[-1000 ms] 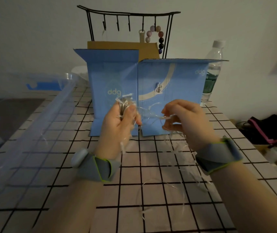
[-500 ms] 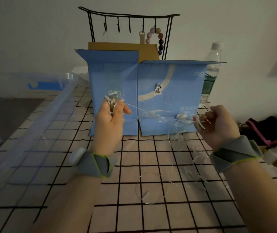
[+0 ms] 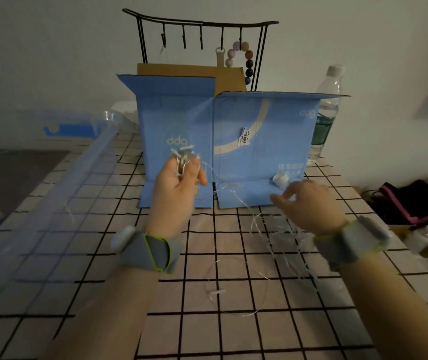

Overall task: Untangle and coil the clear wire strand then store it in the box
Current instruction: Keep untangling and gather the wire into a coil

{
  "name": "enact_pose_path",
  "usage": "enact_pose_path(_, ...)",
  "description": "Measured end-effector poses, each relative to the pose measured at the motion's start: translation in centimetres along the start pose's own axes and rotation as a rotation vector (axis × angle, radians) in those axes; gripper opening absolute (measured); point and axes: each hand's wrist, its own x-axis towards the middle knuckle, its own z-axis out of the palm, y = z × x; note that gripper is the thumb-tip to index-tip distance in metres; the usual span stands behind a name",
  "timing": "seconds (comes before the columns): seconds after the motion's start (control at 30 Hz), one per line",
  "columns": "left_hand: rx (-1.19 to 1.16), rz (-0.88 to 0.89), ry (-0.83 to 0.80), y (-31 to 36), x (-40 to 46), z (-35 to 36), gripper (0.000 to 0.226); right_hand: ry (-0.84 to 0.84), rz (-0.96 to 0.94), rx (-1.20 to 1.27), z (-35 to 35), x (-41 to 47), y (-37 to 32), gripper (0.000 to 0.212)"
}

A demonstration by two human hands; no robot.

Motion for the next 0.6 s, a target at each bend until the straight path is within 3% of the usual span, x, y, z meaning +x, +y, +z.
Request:
enact_pose_path(0.07, -0.017, -0.001, -0.032, 0.1, -0.1, 0.0, 0.024, 0.227, -0.122, -0.102, 0.1, -0.5, -1.3, 0.042)
enact_pose_path(0.13, -0.042, -0.019, -0.045, 0.3, -0.2, 0.2, 0.026, 0.434, -0.368, 0.159, -0.1, -1.3, -2.8, 0.036)
enact_pose_path(0.17, -0.055, -0.026, -0.047, 0.4, -0.2, 0.3, 0.025, 0.394, -0.452, 0.367, -0.4, -1.6, -3.6, 0.043)
enact_pose_path(0.23, -0.079, -0.029, -0.048, 0.6, -0.3, 0.4, 0.026, -0.008, -0.486, 0.728, -0.8, -1.9, -4.9, 0.058)
enact_pose_path(0.3, -0.111, -0.039, -0.045, 0.7, -0.3, 0.3, 0.024, -0.336, -0.468, 0.886, -0.6, -1.7, -5.5, 0.052)
enact_pose_path(0.33, -0.125, -0.047, -0.04, 0.7, -0.2, 0.3, 0.023, -0.402, -0.48, 0.893, -0.4, -1.6, -5.3, 0.041)
enact_pose_path(0.4, -0.112, -0.05, -0.019, 0.7, 0.0, 0.1, 0.022, -0.337, -0.525, 0.852, -0.4, -1.3, -5.0, 0.019)
enact_pose_path(0.6, -0.036, -0.064, -0.028, 0.2, 0.1, 0.2, 0.019, -0.119, -0.405, 0.911, -1.7, -0.3, -3.6, 0.023)
